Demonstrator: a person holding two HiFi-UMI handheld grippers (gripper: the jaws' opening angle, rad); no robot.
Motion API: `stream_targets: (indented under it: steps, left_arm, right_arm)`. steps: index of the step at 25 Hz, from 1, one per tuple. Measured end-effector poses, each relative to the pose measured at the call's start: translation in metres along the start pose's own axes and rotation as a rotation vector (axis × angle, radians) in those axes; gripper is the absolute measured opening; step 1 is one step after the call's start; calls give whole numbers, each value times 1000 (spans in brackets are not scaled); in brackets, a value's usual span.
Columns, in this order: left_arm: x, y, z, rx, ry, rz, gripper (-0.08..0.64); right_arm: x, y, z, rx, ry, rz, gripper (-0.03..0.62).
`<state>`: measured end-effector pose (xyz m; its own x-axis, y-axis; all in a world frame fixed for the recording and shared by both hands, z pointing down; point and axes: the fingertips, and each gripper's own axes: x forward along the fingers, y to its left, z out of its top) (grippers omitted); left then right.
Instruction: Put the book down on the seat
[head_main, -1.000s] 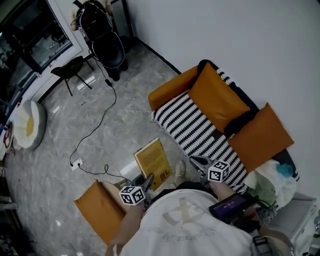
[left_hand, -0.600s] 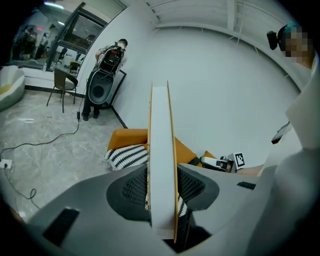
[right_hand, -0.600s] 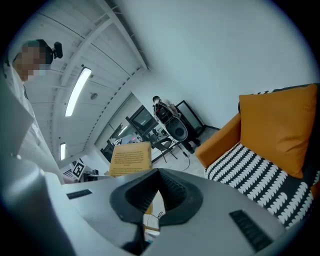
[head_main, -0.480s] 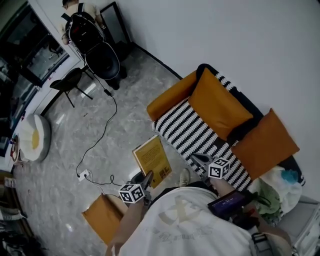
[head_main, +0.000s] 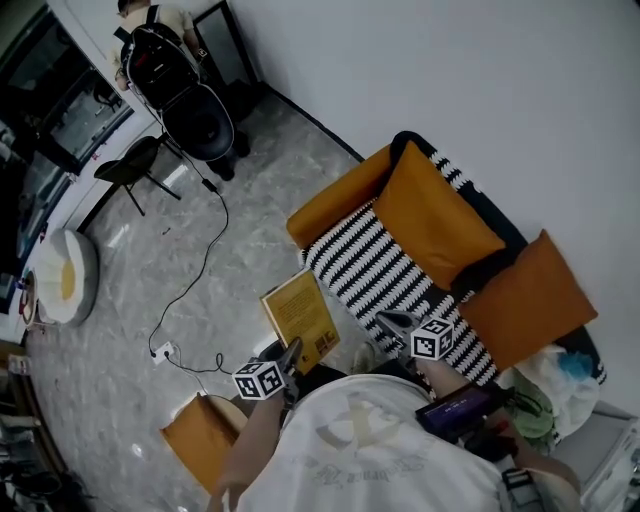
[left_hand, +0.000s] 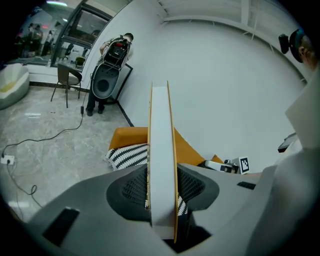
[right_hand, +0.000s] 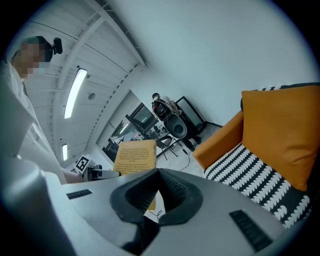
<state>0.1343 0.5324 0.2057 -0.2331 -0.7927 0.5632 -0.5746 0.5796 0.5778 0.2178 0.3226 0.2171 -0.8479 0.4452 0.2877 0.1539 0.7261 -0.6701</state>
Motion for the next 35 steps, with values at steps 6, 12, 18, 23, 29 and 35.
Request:
stream_targets:
  steps: [6,12,18,23,29,35]
  left_arm:
    - [25,6,16,7,27,-21,153]
    - [52,26,41,38,89,-69,153]
    - [79,46,83,85,136,-127,153]
    - [92,77,119,126,156,-143,153]
    - [100,116,151,185,195,-165,153]
    - [110,128,158,240,244,-196,153]
  right_arm:
    - [5,-21,2,24,17,-49,15]
    - [25,-31,28,27,-32,-125,15]
    - [50,-37,43,59,-75,-206,15]
    - [75,-44,59,72,-117,-283,15]
    - [108,-42,78,65,-161,-359,15]
    - [104,-42,78,81,-198,-434,15]
